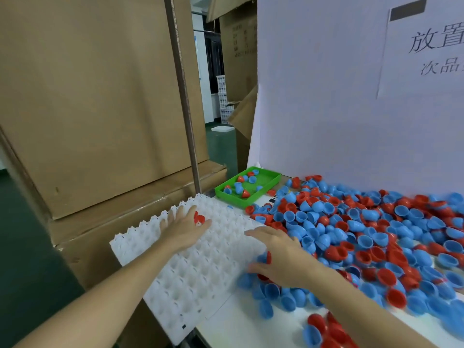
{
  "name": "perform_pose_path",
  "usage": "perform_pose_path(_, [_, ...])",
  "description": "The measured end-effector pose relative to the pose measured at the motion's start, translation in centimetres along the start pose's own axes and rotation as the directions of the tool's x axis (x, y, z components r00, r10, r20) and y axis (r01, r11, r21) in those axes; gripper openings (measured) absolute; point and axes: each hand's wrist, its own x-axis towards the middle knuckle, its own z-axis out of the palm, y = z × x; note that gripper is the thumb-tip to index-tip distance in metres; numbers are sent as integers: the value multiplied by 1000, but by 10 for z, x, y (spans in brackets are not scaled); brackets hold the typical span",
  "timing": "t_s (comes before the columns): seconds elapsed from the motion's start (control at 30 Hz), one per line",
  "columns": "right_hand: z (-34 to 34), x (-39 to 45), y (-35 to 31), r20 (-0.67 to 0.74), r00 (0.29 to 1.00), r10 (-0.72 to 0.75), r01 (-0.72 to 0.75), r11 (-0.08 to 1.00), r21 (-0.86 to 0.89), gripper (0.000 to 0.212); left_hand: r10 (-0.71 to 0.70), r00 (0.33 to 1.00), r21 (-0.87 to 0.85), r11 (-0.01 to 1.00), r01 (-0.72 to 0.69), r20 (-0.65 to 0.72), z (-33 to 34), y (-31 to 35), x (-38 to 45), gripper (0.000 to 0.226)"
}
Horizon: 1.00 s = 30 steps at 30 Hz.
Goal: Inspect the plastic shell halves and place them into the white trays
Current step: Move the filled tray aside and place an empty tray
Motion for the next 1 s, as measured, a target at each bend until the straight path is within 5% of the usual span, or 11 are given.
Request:
perform_pose_path(0.13, [18,12,-6,1,1000,29,-28,988,-150,66,-151,969,-3,988,153,-194,-22,-40,15,92])
perform_pose_path(0.3, [20,19,-5,-80,997,-10,-9,971,-237,46,-223,951,-288,916,280,215,-30,-80,35,110])
perform_pose_path(0.4, [22,22,-7,-101,995,-11,-8,982,-187,37,-209,968,-137,964,227,137,-23,-83,40,94])
perform_pose_path(0.5, [20,22,-6,-140,990,-14,-1,994,-106,53,-172,984,-76,982,176,50,-27,-82,41,79])
perform_pose_path(0.6, [13,23,-4,-197,980,-7,-2,999,-50,63,-145,989,-4,989,145,-18,-44,-74,37,89])
perform_pose_path(0.83, [-23,-1,18,-369,929,-6,1,1000,-13,66,-42,995,-154,988,27,-95,-105,-30,13,86])
perform_pose_path(1.0, [-69,-57,65,-484,874,-40,9,998,-66,75,76,997,-192,978,-78,-18,-128,41,-29,80])
